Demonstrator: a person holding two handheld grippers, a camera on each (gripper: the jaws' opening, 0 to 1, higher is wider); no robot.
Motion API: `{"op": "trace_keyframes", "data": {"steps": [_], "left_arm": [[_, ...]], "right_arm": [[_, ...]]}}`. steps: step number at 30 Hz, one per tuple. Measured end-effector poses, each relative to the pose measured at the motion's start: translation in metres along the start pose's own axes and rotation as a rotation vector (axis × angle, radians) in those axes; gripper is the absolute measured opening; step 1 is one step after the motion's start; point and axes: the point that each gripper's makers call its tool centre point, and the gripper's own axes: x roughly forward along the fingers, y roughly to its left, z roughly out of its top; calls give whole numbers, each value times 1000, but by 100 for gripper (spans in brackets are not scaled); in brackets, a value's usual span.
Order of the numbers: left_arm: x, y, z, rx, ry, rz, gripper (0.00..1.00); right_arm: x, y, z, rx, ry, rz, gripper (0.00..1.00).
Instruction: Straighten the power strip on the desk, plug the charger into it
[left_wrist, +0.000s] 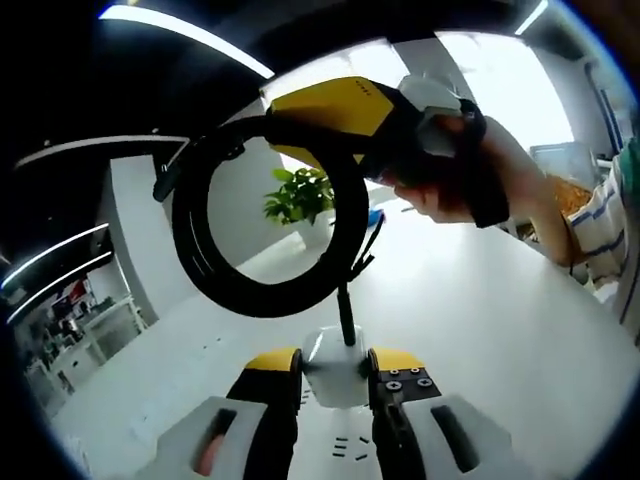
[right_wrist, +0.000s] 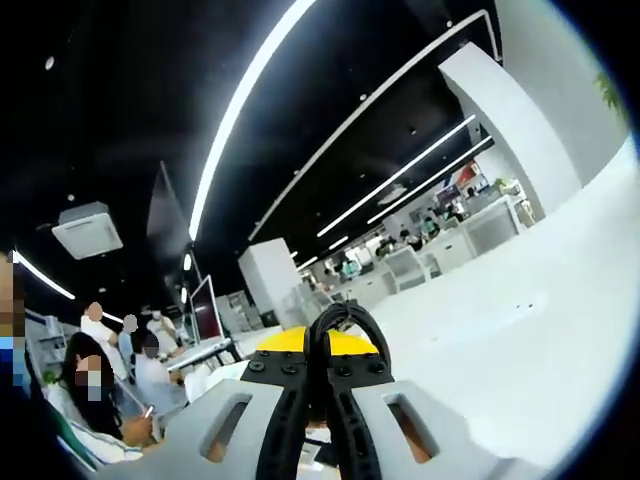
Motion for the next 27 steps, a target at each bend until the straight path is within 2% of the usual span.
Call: {"op": "trace_keyframes", "data": {"steps": [7, 9, 18, 19, 20, 21, 23, 25, 27], "left_arm": [[4, -3, -4, 20, 23, -16, 26], [4, -3, -5, 12, 18, -17, 26], [5, -4, -5, 25, 19, -16, 26], [6, -4, -10, 37, 47, -12, 26], [8, -6, -12, 44, 49, -16, 25], [8, -6, -9, 38, 30, -14, 25], [6, -5, -10, 38, 43, -15, 25], [6, -5, -10, 29, 39, -17, 25], [6, -4, -11, 21, 35, -23, 25]], "right_arm": [[0, -2, -3, -22, 25, -15, 2], [0, -3, -5, 25, 14, -2, 2], [-3, -9, -5, 60, 1, -1, 4], [-3, -12, -10, 39, 28, -5, 4], [-2, -14, -14, -1, 53, -6, 4], [0, -12, -13, -24, 45, 6, 5], [-2, -11, -12, -28, 37, 6, 5], [-1, -9, -13, -118, 55, 28, 6], [-1, -9, -14, -156, 69, 35, 7]]}}
